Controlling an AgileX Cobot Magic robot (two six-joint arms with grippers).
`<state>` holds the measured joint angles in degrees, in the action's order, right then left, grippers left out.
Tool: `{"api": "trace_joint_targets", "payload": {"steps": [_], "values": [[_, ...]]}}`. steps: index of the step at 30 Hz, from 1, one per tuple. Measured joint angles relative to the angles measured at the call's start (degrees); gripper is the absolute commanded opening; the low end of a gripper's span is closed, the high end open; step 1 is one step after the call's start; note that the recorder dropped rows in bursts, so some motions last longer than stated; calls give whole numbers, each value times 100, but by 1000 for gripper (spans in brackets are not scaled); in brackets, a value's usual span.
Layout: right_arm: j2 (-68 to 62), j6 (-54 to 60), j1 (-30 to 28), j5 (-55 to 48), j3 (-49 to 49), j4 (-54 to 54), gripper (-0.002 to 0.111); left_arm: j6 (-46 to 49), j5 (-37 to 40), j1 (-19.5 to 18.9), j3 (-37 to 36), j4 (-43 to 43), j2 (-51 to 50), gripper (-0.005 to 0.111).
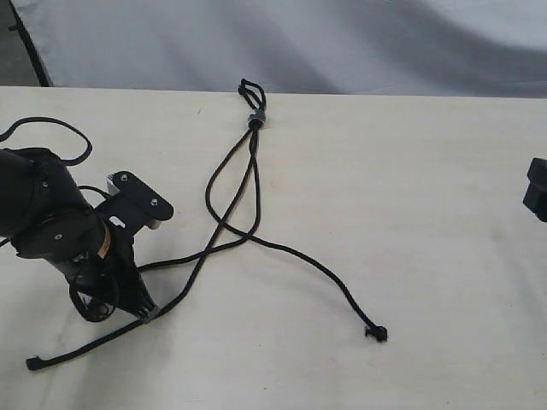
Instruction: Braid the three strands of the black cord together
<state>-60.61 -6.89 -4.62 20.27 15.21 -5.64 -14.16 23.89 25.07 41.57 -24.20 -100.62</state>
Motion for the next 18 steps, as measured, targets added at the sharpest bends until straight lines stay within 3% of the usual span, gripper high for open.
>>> {"api": "trace_joint_targets", "payload": {"steps": [5,10,15,18], "values": [[0,-15,0,0,0,0,76,661,296,358,0,910,40,0],[0,-15,0,0,0,0,76,1111,537,1079,10,1785,73,0],[0,-15,0,13,0,0,76,1352,612,1836,46,1902,73,0],[0,-15,0,23,0,0,76,1352,700,1939,135,1878,134,0]]}}
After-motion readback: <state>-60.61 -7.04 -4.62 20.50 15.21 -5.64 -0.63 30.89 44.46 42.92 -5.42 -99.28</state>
